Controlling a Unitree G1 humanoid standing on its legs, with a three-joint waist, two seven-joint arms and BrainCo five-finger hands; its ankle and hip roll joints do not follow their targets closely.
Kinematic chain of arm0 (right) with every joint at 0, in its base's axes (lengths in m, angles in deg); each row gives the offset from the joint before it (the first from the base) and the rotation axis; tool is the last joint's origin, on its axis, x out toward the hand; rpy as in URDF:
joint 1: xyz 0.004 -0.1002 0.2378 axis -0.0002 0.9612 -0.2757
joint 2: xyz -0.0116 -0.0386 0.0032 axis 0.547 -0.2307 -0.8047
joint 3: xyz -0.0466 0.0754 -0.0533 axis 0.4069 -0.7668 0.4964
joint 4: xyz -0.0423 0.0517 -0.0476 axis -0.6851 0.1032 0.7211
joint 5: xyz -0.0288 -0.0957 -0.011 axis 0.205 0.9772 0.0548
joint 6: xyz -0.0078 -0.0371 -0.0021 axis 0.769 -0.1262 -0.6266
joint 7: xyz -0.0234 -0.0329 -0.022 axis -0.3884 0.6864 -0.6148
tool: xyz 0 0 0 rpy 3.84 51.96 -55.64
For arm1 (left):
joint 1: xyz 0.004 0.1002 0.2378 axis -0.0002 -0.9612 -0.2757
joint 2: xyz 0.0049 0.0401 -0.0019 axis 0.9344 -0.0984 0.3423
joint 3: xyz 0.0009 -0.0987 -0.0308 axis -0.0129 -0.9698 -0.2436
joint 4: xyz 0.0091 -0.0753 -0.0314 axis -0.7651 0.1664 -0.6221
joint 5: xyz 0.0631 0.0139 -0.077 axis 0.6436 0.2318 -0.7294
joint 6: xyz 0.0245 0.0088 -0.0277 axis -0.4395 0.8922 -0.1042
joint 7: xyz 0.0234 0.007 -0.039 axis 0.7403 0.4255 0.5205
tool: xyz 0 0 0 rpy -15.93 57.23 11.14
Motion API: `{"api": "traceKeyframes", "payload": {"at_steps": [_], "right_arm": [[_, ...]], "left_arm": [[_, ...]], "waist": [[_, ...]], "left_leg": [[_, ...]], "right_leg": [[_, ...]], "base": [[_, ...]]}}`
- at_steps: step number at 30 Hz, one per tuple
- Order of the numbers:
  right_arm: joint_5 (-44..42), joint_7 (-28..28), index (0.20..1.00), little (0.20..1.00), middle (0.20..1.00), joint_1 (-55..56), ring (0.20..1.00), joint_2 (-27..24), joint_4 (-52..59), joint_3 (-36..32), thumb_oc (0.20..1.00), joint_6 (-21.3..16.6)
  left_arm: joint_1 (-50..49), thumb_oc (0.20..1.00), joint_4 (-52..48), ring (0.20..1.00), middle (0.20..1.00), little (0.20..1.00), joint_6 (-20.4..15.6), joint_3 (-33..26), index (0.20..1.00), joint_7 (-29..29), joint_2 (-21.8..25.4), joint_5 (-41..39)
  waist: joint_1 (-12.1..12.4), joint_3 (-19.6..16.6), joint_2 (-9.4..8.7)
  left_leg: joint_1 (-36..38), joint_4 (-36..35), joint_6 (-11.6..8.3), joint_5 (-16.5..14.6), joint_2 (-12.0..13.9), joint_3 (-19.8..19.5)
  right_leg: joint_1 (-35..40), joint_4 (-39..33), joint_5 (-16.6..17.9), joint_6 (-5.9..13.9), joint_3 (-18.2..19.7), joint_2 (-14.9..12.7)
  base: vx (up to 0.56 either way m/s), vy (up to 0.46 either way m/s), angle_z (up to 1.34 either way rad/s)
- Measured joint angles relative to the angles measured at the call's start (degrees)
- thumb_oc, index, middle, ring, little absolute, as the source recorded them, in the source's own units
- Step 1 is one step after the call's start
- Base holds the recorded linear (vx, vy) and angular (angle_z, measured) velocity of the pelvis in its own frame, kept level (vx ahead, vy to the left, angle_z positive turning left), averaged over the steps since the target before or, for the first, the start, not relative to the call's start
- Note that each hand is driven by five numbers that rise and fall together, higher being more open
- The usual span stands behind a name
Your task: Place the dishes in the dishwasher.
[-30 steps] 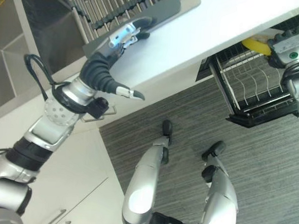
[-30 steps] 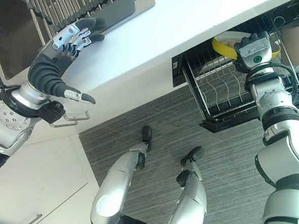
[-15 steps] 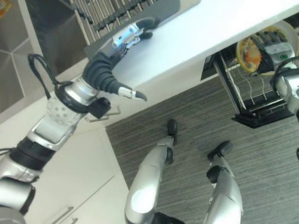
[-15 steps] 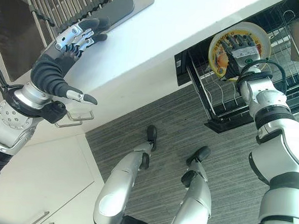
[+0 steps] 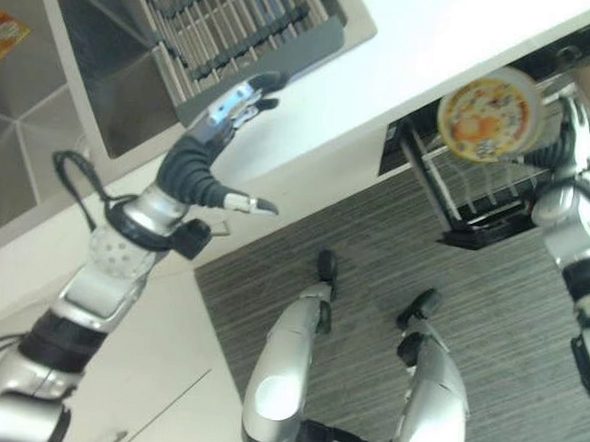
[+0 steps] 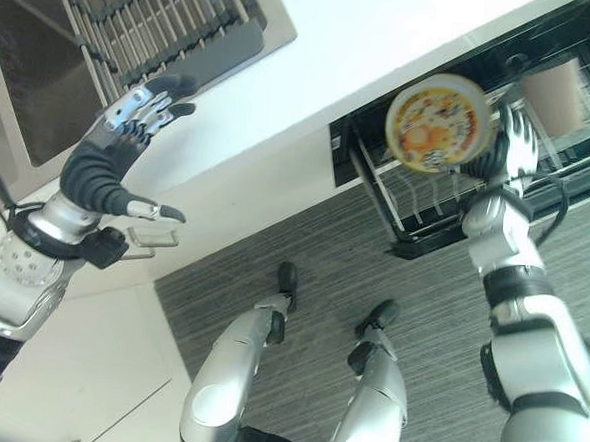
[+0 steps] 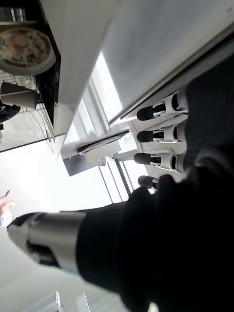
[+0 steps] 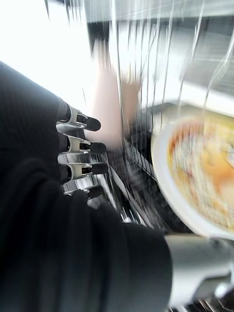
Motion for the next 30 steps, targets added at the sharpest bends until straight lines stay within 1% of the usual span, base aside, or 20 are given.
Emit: {"api": "traceKeyframes", "payload": {"at_steps": [1,3,5,6,10,13,14,15,16,18,19,21,22,24,25,26,27,28,29,30], "right_arm": [[0.5,-0.2,1.0,1.0,1.0,0.7,1.0,0.7,1.9,0.3,1.0,1.8],[2.8,-1.4,1.0,1.0,1.0,2.9,1.0,3.1,6.2,1.7,1.0,4.9],[4.8,-2.3,1.0,1.0,1.0,4.0,1.0,3.8,8.1,3.3,1.0,7.0],[4.8,-2.8,1.0,1.0,1.0,5.7,1.0,3.7,10.4,3.0,1.0,9.7],[7.1,-3.4,1.0,1.0,1.0,12.1,1.0,3.9,17.1,3.2,1.0,12.4],[8.7,-3.3,1.0,1.0,1.0,12.2,1.0,3.9,18.3,2.9,1.0,12.8],[9.1,-2.7,1.0,1.0,1.0,15.3,1.0,4.4,25.0,1.7,1.0,12.4],[9.2,-0.1,1.0,1.0,1.0,18.1,1.0,6.3,29.0,0.2,1.0,10.8],[7.6,2.4,1.0,1.0,1.0,19.4,1.0,6.6,30.7,-0.3,1.0,8.5],[4.3,4.2,1.0,1.0,1.0,23.7,1.0,8.8,34.2,-5.0,1.0,5.1],[2.2,7.6,1.0,1.0,1.0,28.4,1.0,11.0,37.9,-6.9,1.0,0.6],[1.1,8.8,1.0,1.0,1.0,30.6,1.0,11.6,38.1,-7.3,1.0,-2.1],[-0.7,9.7,1.0,1.0,1.0,34.0,1.0,12.3,39.3,-9.6,1.0,-5.4],[-3.7,11.8,1.0,1.0,1.0,38.5,1.0,14.0,39.6,-12.1,1.0,-9.6],[-5.1,12.5,1.0,1.0,1.0,40.7,1.0,15.2,39.6,-13.6,1.0,-11.7],[-8.6,13.6,1.0,1.0,1.0,44.1,1.0,17.7,39.5,-16.6,1.0,-15.6],[-10.9,14.5,1.0,1.0,1.0,46.4,1.0,19.4,39.4,-18.4,1.0,-17.8],[-12.5,15.4,1.0,1.0,1.0,48.0,1.0,20.4,39.2,-19.6,1.0,-19.0],[-14.9,16.6,1.0,1.0,1.0,50.6,1.0,21.8,38.9,-20.7,1.0,-20.3],[-15.8,16.6,1.0,1.0,1.0,51.6,1.0,22.3,38.5,-20.7,1.0,-20.8]], "left_arm": [[0.0,1.0,-0.1,1.0,1.0,1.0,0.2,-0.8,1.0,0.2,-0.7,1.5],[0.4,1.0,0.0,1.0,1.0,1.0,1.5,-0.9,1.0,0.6,-3.3,3.6],[0.4,1.0,0.0,1.0,1.0,1.0,1.8,-0.4,1.0,0.6,-3.5,4.6],[-0.2,1.0,0.1,1.0,1.0,1.0,2.1,-0.5,1.0,0.7,-3.9,5.4],[-1.6,1.0,0.2,1.0,1.0,1.0,2.6,-0.6,1.0,1.0,-5.8,7.2],[-2.0,1.0,0.2,1.0,1.0,1.0,2.6,-0.7,1.0,1.0,-6.3,8.5],[-3.9,1.0,0.1,1.0,1.0,1.0,2.8,-1.7,1.0,0.8,-8.4,8.6],[-6.6,1.0,0.2,1.0,1.0,1.0,3.1,-1.9,1.0,0.9,-10.1,8.7],[-7.0,1.0,0.2,1.0,1.0,1.0,3.4,-1.9,1.0,0.9,-10.6,9.9],[-7.9,1.0,-0.1,1.0,1.0,1.0,3.6,-2.1,1.0,1.1,-12.0,11.2],[-10.2,1.0,0.3,1.0,1.0,1.0,3.8,-2.4,1.0,1.6,-14.1,12.5],[-11.3,1.0,0.5,1.0,1.0,1.0,4.2,-2.4,1.0,1.6,-14.4,13.3],[-12.1,1.0,0.4,1.0,1.0,1.0,4.4,-2.7,1.0,1.7,-14.9,13.4],[-14.6,1.0,0.7,1.0,1.0,1.0,4.7,-3.0,1.0,1.8,-14.9,13.4],[-16.0,1.0,0.7,1.0,1.0,1.0,4.7,-3.3,1.0,1.8,-14.9,13.4],[-18.6,1.0,0.8,1.0,1.0,1.0,4.6,-4.6,1.0,1.8,-15.2,13.6],[-20.3,1.0,0.8,1.0,1.0,1.0,4.5,-5.5,1.0,1.8,-15.3,13.7],[-21.2,1.0,1.1,1.0,1.0,1.0,4.3,-5.7,1.0,1.8,-15.3,13.7],[-22.9,1.0,1.2,1.0,1.0,1.0,3.7,-6.1,1.0,1.8,-15.4,14.5],[-23.1,1.0,1.3,1.0,1.0,1.0,3.4,-6.1,1.0,1.7,-15.4,15.0]], "waist": [[-0.8,-0.2,-0.68],[-1.9,-0.7,-1.89],[-2.1,-1.5,-2.41],[-2.4,-1.6,-2.47],[-2.7,-1.7,-2.48],[-3.3,-2.5,-2.39],[-3.8,-3.4,-2.33],[-4.3,-7.2,-2.46],[-5.0,-9.2,-2.52],[-5.6,-9.4,-2.49],[-6.1,-10.6,-2.67],[-6.7,-11.5,-2.91],[-7.3,-12.1,-2.93],[-9.0,-14.8,-2.87],[-9.2,-16.0,-2.61],[-10.7,-17.3,-1.92],[-10.9,-17.9,-1.23],[-11.1,-18.3,-0.6],[-12.2,-19.1,0.62],[-12.4,-19.4,1.12]], "left_leg": [[1.0,-0.1,-0.08,0.0,0.3,0.1],[3.8,-0.1,-0.37,-0.2,0.9,0.5],[5.5,-0.8,-0.63,-0.4,1.3,1.1],[7.0,-1.5,-0.79,-0.3,1.3,1.3],[14.8,-4.5,-1.87,0.3,1.8,1.9],[19.2,-7.1,-2.71,0.6,2.1,2.2],[22.2,-8.7,-2.84,1.0,2.2,2.7],[22.9,-9.3,-3.17,0.8,2.3,2.9],[23.4,-9.4,-3.42,0.7,2.4,2.9],[25.3,-10.0,-3.54,0.6,2.4,3.2],[26.3,-10.3,-3.73,0.2,2.3,3.4],[26.9,-10.3,-3.76,-0.2,2.3,3.9],[28.0,-10.8,-3.93,-0.5,2.4,4.8],[29.0,-11.5,-4.08,-0.8,2.3,5.5],[29.7,-12.3,-4.08,-0.8,2.2,6.2],[30.6,-12.9,-4.06,-0.8,2.1,6.8],[31.3,-13.6,-4.03,-0.7,1.9,7.3],[31.9,-14.2,-3.99,-0.7,1.8,7.8],[31.9,-14.5,-3.91,-0.7,1.6,7.9],[32.1,-15.1,-3.88,-0.6,1.4,8.1]], "right_leg": [[1.1,-0.7,-0.3,0.45,0.1,0.5],[4.0,-1.9,-0.2,0.42,0.4,1.2],[5.2,-2.4,-0.4,0.25,1.0,1.6],[6.3,-2.7,-0.4,0.22,1.1,1.9],[14.0,-6.1,0.4,0.23,1.1,3.8],[17.8,-8.0,0.5,0.04,1.0,4.9],[20.8,-9.8,0.6,-0.01,1.1,5.8],[21.5,-10.6,0.6,0.14,1.1,6.5],[21.9,-10.6,0.2,0.09,1.1,6.7],[23.4,-10.9,0.1,0.06,1.1,6.9],[24.2,-10.9,-0.4,0.4,1.5,6.9],[24.5,-11.0,-0.5,0.44,2.0,6.9],[25.0,-11.2,-0.6,0.51,2.9,7.0],[25.2,-11.4,-0.9,1.02,3.5,7.0],[25.2,-11.4,-1.0,1.12,4.1,7.0],[25.5,-11.5,-1.1,1.25,4.6,6.9],[25.6,-11.5,-1.1,1.35,5.1,6.8],[25.6,-11.5,-1.1,1.41,5.6,6.8],[25.9,-12.1,-1.0,1.78,5.7,6.7],[26.1,-12.5,-0.9,2.01,5.7,6.8]], "base": [[0.0,-0.026,-0.12],[0.0,-0.034,-0.16],[-0.01,-0.06,-0.19],[-0.01,-0.082,-0.13],[0.0,-0.068,-0.1],[0.06,-0.046,-0.08],[0.04,-0.031,-0.11],[0.04,-0.027,-0.11],[0.01,-0.019,-0.06],[0.02,-0.005,-0.03],[0.11,-0.003,-0.08],[0.09,0.003,-0.17],[0.03,0.003,-0.24],[0.03,0.005,-0.24],[0.06,0.018,-0.28],[0.06,0.025,-0.28],[0.05,0.033,-0.25],[0.03,0.052,-0.17],[0.02,0.052,-0.13],[0.0,0.073,-0.05]]}}
